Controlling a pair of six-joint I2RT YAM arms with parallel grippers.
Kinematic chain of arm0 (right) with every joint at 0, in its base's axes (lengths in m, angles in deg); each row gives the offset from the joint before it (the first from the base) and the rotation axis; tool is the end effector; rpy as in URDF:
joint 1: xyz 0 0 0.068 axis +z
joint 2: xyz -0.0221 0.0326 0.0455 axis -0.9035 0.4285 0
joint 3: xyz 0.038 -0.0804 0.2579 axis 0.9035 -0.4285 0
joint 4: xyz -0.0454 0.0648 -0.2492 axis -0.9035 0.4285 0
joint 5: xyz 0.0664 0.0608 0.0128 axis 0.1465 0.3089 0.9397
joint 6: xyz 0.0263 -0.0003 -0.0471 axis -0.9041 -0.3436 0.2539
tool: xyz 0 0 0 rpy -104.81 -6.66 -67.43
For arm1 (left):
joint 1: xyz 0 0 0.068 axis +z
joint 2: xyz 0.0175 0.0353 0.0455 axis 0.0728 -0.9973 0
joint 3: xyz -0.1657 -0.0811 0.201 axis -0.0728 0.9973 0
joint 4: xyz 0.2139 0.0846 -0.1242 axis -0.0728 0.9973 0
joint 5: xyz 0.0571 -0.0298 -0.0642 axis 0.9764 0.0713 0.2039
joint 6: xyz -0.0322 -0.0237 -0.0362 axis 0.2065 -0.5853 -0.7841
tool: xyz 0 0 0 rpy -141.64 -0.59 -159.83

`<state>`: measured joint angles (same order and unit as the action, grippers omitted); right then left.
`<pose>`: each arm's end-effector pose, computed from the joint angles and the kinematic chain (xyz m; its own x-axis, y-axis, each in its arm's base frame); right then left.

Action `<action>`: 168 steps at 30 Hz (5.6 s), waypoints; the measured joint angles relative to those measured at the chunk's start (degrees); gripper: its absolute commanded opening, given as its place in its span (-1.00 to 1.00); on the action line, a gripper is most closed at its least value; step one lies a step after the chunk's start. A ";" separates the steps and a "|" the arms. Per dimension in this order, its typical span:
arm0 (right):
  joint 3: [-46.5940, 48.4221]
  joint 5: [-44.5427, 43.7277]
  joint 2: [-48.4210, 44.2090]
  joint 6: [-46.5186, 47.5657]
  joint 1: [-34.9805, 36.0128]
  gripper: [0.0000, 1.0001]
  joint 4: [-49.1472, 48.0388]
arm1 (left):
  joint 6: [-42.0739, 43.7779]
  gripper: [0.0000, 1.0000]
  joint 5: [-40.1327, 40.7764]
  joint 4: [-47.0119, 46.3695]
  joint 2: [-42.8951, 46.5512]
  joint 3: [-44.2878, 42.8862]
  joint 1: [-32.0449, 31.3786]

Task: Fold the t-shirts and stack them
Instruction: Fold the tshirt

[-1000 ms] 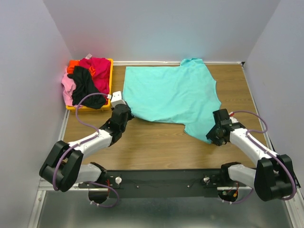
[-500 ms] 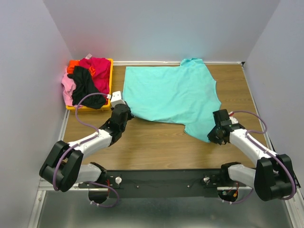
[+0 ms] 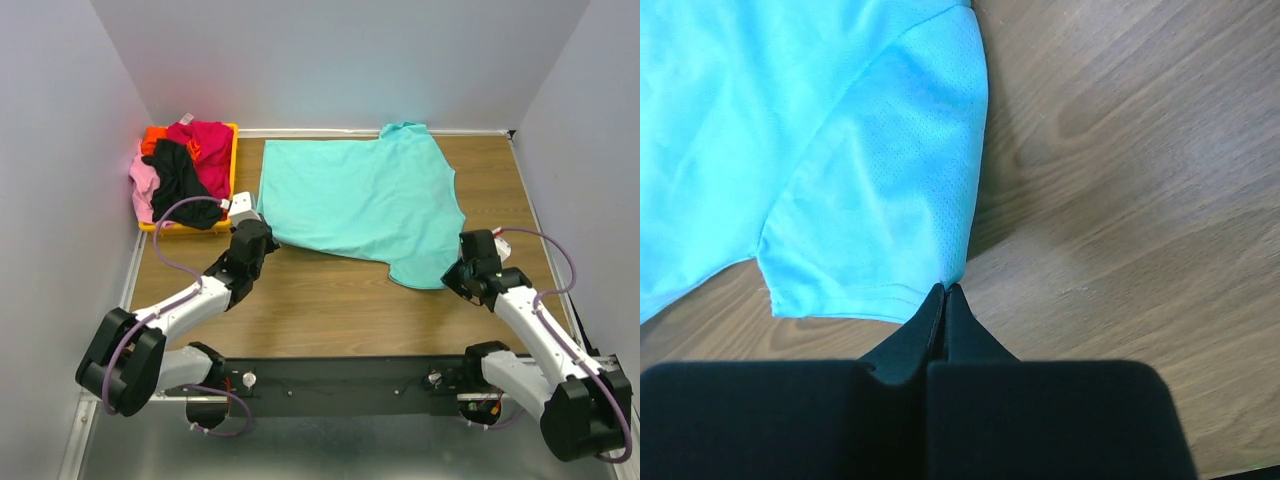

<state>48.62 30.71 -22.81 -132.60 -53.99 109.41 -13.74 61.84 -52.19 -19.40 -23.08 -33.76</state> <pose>0.1728 0.0253 0.1948 -0.6018 0.6445 -0.4716 0.5816 0.7584 0.2943 0.2254 -0.1106 0.2097 -0.3343 -0.3907 -0.8577 -0.0958 0.9194 -0.3815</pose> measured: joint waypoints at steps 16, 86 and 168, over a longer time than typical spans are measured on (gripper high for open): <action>3.32 1.01 -13.77 1.55 0.00 -0.99 6.19 | -3.54 -1.00 0.22 6.73 11.61 3.85 -1.11; 49.18 -2.75 56.39 18.88 0.00 -0.86 -31.58 | 5.38 -1.00 -4.92 -11.65 -22.73 -12.26 12.68; 15.13 4.37 37.55 19.21 -9.97 0.57 -32.35 | 5.22 0.97 -15.91 -14.16 -28.83 -8.26 6.01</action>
<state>63.74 35.08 14.74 -113.39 -63.96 77.06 -8.52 45.93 -66.35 -48.23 -31.34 -27.75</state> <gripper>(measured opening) 0.783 0.983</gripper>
